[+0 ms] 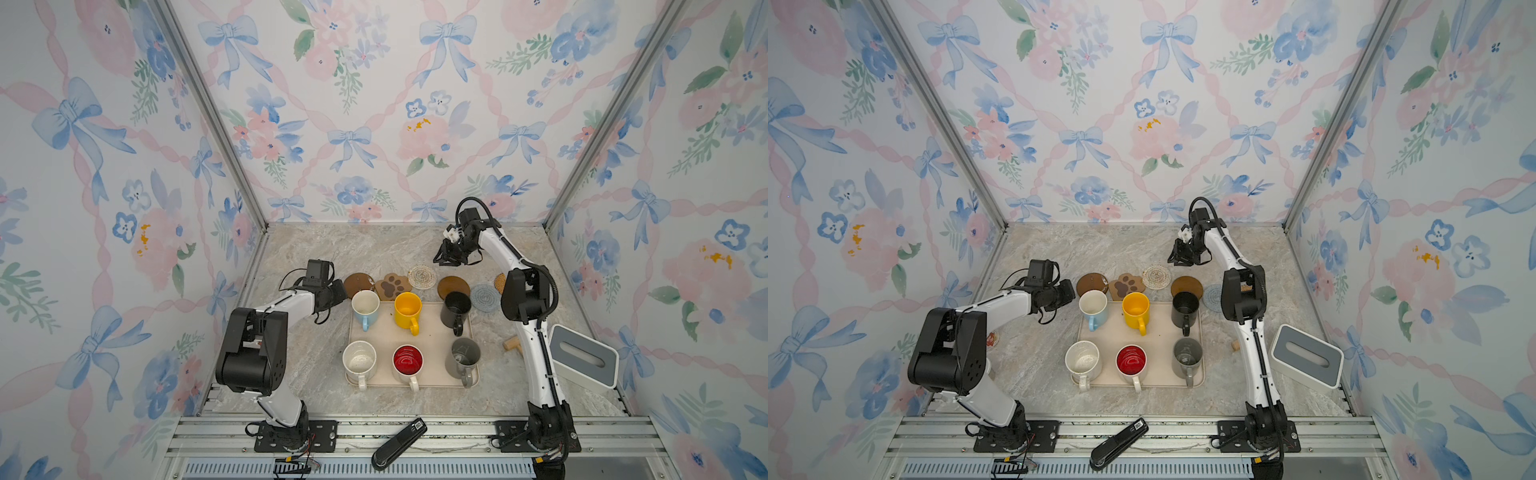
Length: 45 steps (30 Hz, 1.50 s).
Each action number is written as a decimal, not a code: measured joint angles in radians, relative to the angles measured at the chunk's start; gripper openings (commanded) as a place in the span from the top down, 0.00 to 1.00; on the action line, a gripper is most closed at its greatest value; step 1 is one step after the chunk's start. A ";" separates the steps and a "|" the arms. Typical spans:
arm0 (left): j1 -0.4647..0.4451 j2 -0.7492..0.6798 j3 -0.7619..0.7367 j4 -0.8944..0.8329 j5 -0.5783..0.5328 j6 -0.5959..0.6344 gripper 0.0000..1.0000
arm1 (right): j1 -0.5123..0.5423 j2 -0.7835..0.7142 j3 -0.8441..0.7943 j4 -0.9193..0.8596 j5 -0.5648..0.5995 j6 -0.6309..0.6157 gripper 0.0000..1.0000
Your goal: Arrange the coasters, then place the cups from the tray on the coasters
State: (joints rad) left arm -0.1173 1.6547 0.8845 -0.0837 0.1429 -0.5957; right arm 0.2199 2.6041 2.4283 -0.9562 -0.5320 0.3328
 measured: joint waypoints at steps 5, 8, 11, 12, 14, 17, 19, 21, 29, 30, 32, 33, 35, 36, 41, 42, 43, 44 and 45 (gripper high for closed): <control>0.000 -0.019 0.000 0.000 -0.001 0.000 0.93 | 0.002 0.048 0.011 0.105 -0.042 0.099 0.66; 0.000 -0.026 0.000 0.001 -0.001 0.000 0.93 | 0.005 0.085 0.011 0.185 -0.097 0.166 0.66; 0.000 -0.026 0.000 0.001 0.000 0.000 0.93 | 0.011 0.100 0.012 0.266 -0.127 0.230 0.66; 0.000 -0.026 0.000 0.001 0.000 0.000 0.93 | 0.014 0.105 0.012 0.288 -0.133 0.251 0.66; 0.000 -0.026 -0.001 0.000 0.000 0.000 0.93 | 0.020 0.120 0.018 0.334 -0.153 0.291 0.66; 0.000 -0.029 -0.003 0.000 0.000 0.000 0.93 | 0.031 0.144 0.033 0.389 -0.180 0.339 0.66; 0.000 -0.029 -0.004 0.000 0.000 0.000 0.93 | 0.036 0.154 0.040 0.409 -0.196 0.358 0.66; 0.000 -0.029 -0.005 0.000 0.000 0.000 0.93 | 0.040 0.161 0.046 0.418 -0.207 0.366 0.67; 0.000 -0.029 -0.006 0.000 0.000 0.000 0.93 | 0.048 0.157 0.045 0.348 -0.232 0.285 0.69; 0.000 -0.029 -0.006 0.000 0.000 0.000 0.93 | 0.049 0.152 0.041 0.335 -0.232 0.270 0.69; 0.000 -0.029 -0.006 0.001 0.000 0.000 0.93 | 0.052 0.135 0.022 0.299 -0.229 0.235 0.70; 0.000 -0.029 -0.006 0.000 0.000 0.000 0.93 | 0.053 0.128 0.014 0.283 -0.226 0.222 0.70; 0.000 -0.029 -0.006 0.001 0.000 0.000 0.93 | 0.057 0.109 -0.010 0.254 -0.217 0.192 0.71; 0.000 -0.029 -0.007 0.001 0.000 0.000 0.93 | 0.059 0.098 -0.026 0.242 -0.216 0.179 0.72; 0.000 -0.029 -0.008 0.000 0.001 0.000 0.93 | 0.071 0.063 -0.073 0.204 -0.195 0.140 0.74; 0.000 -0.029 -0.008 0.001 0.001 0.000 0.93 | 0.072 0.061 -0.074 0.203 -0.193 0.135 0.74; 0.000 -0.029 -0.008 0.000 0.003 0.000 0.93 | 0.072 0.059 -0.076 0.199 -0.190 0.129 0.74; 0.000 -0.029 -0.008 0.000 0.003 0.000 0.93 | 0.073 0.058 -0.076 0.195 -0.188 0.126 0.74; 0.000 -0.029 -0.008 0.001 0.004 0.000 0.93 | 0.073 0.057 -0.077 0.192 -0.186 0.122 0.74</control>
State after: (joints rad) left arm -0.1173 1.6253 0.8761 -0.0830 0.1467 -0.5957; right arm 0.2932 2.6610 2.3512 -0.7643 -0.7177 0.4549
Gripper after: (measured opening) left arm 0.072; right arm 0.261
